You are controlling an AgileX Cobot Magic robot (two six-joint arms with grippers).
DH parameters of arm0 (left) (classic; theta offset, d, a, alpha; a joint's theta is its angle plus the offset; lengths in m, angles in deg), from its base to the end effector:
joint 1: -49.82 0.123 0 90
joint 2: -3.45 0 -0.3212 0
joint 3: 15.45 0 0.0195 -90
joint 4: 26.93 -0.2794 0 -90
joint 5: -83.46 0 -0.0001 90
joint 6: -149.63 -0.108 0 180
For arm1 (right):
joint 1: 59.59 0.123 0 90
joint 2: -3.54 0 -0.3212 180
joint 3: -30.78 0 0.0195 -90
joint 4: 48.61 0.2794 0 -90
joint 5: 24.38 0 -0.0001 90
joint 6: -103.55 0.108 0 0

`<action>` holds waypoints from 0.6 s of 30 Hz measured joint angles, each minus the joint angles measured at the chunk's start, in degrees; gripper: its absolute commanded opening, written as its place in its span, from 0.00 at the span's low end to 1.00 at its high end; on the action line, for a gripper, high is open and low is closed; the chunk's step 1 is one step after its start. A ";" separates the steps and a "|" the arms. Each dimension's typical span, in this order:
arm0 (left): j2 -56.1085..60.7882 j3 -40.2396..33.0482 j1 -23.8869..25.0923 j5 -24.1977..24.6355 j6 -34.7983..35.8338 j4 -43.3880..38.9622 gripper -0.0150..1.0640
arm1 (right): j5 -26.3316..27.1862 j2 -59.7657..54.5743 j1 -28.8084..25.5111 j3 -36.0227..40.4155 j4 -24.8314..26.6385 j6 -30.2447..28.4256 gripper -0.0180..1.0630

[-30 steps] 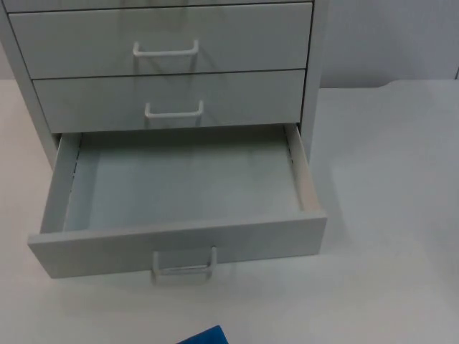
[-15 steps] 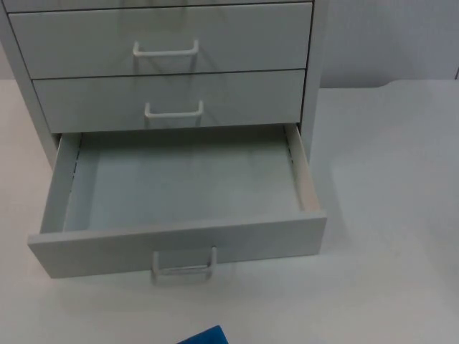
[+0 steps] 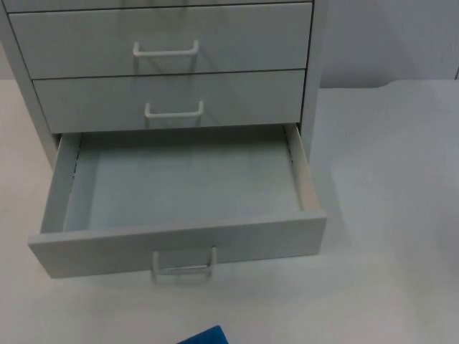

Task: Open the drawer with the left hand, place the block into the drawer with the right hand, then close the drawer with the left hand.

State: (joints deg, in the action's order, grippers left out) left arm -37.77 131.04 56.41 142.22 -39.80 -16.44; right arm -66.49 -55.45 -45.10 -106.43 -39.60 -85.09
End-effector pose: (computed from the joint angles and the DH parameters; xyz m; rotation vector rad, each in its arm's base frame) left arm 0.1019 -0.0052 0.3541 0.0252 2.3125 -0.0881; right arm 0.1673 0.0550 0.2739 -0.4018 2.4794 0.2219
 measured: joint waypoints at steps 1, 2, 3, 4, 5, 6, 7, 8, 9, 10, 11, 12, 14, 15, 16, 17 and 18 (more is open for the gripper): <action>0.00 0.00 0.00 0.00 0.00 0.00 0.99 | 0.00 0.00 0.00 0.00 0.00 0.00 0.99; 0.62 0.00 0.00 0.58 0.00 0.00 0.99 | 0.00 0.00 1.80 0.00 0.00 -0.81 0.99; 1.18 0.00 0.00 0.96 -0.11 0.00 0.99 | 0.00 0.00 3.98 0.00 0.00 -1.77 0.99; 1.64 0.00 0.00 1.10 -0.09 0.00 0.99 | 0.00 0.00 6.18 0.00 0.00 -2.39 0.99; 1.89 0.00 0.00 1.21 -0.09 0.00 0.99 | 0.00 0.00 8.40 0.00 0.00 -3.05 0.99; 1.99 0.00 0.00 1.40 -0.09 0.00 0.99 | 0.00 0.00 10.17 0.00 0.00 -3.43 0.99; 1.99 0.00 0.00 1.40 -0.09 0.00 0.99 | 0.00 0.00 10.17 0.00 0.00 -3.43 0.99; 2.11 0.00 0.00 1.81 -0.09 0.00 0.99 | 0.00 -0.41 12.32 -0.10 0.00 -3.75 0.99; 2.11 0.00 0.00 2.10 -0.09 0.00 0.99 | 0.00 -0.98 14.43 -0.40 0.00 -4.14 0.99; 2.11 0.00 0.00 2.23 -0.09 0.00 0.99 | 0.00 -2.02 16.16 -1.00 0.00 -4.69 0.99; 2.11 0.00 0.00 2.35 -0.09 0.00 0.99 | 0.00 -3.14 18.28 -1.82 0.00 -5.41 0.99; 2.11 0.00 0.00 2.35 -0.09 0.00 0.99 | 0.00 -3.14 18.28 -1.82 0.00 -5.41 0.99; 2.11 0.00 0.00 2.35 -0.09 0.00 0.99 | 0.00 -7.64 23.49 -4.40 0.00 -7.32 0.99; 2.11 0.00 0.00 2.35 -0.09 0.00 0.99 | 0.00 -9.57 25.25 -5.74 0.00 -8.03 0.99; 2.11 0.00 0.00 2.35 -0.09 0.00 0.99 | 0.00 -12.02 27.33 -7.12 -0.13 -8.50 0.99; 2.11 0.00 0.00 2.35 -0.09 0.00 0.99 | 0.00 -12.02 27.33 -7.12 -0.13 -8.50 0.99; 2.11 0.00 0.00 2.35 -0.09 0.00 0.99 | 0.00 -14.65 29.44 -8.31 -0.76 -9.03 0.99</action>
State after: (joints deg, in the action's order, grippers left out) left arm -35.66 131.04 56.41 144.57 -39.90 -16.44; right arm -66.49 -70.10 -15.66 -114.73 -40.36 -94.13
